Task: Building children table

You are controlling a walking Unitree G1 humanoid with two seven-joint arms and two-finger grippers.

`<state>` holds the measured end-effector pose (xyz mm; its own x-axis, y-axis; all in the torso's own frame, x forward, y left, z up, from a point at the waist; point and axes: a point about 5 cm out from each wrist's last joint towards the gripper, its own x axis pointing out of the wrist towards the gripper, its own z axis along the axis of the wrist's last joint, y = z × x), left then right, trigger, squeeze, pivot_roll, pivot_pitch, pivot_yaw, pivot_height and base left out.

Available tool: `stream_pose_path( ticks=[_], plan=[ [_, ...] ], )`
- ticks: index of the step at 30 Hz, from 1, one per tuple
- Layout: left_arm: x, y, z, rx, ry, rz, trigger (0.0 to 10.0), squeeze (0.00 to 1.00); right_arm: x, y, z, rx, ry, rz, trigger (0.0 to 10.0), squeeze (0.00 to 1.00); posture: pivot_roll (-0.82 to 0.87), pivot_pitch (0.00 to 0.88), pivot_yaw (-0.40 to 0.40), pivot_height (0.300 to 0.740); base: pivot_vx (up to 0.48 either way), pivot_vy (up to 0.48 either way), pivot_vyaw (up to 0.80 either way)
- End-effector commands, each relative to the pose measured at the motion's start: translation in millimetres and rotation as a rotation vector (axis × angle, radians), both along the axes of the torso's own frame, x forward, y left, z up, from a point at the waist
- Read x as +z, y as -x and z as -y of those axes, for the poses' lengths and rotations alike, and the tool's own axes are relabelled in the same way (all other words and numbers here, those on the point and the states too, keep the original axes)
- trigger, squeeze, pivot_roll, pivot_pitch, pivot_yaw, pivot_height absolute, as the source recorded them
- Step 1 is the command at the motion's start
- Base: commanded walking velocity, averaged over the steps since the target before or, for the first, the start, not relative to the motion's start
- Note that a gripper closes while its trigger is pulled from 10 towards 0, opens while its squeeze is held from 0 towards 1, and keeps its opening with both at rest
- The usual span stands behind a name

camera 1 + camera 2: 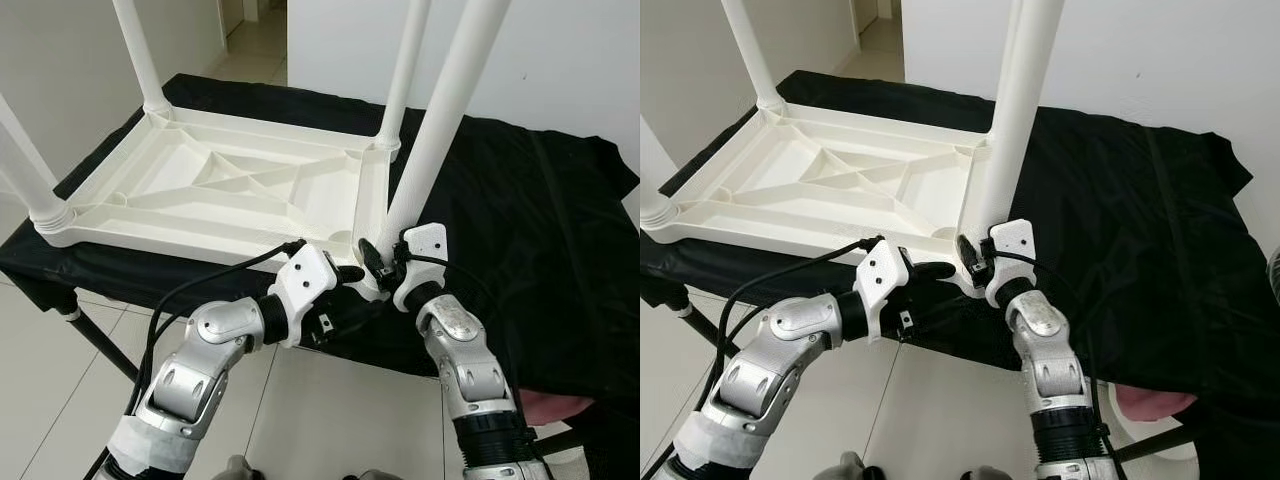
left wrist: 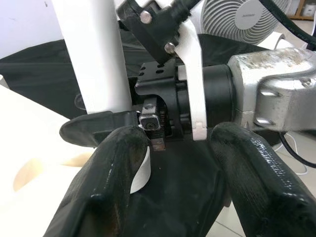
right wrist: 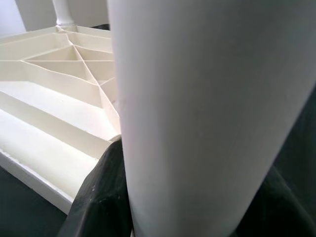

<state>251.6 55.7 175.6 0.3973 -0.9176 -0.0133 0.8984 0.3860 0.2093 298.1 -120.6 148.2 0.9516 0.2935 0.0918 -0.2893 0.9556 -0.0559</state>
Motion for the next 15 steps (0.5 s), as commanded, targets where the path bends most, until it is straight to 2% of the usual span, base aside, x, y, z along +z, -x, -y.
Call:
stream_pose_path(
  ticks=[1,7,8,13,14,15],
  plan=[
    [0.2,-4.2,0.7,0.061,0.004,0.009,10.0,0.00,9.8,1.3,-2.1,-0.043,-0.018,0.046,10.0,0.00,-0.06,0.036,-0.020,0.740,0.000,0.000,0.00],
    [2.2,-5.9,4.0,0.048,0.009,0.016,10.0,0.00,14.1,5.9,-10.1,-0.085,-0.045,0.056,10.0,0.02,-0.09,0.032,-0.021,0.740,0.000,0.000,0.00],
    [3.0,-6.8,4.5,0.048,0.012,0.018,10.0,0.00,15.8,7.9,-12.4,-0.081,-0.057,0.052,10.0,1.00,-0.09,0.037,-0.020,0.740,0.000,0.000,0.00],
    [3.7,-7.5,4.8,0.051,0.018,0.018,10.0,0.00,19.4,10.1,-12.5,-0.075,-0.071,0.052,10.0,1.00,-0.10,0.047,-0.019,0.740,0.000,0.000,0.00],
    [3.8,-7.7,4.8,0.051,0.019,0.018,10.0,0.00,20.5,10.4,-11.4,-0.051,-0.065,0.043,10.0,0.95,-0.11,0.049,-0.017,0.740,0.000,0.000,0.00],
    [3.8,-7.7,4.8,0.051,0.019,0.018,10.0,0.00,20.5,10.4,-11.4,-0.051,-0.065,0.043,10.0,0.95,-0.11,0.049,-0.017,0.740,0.000,0.000,0.00]
  ],
)
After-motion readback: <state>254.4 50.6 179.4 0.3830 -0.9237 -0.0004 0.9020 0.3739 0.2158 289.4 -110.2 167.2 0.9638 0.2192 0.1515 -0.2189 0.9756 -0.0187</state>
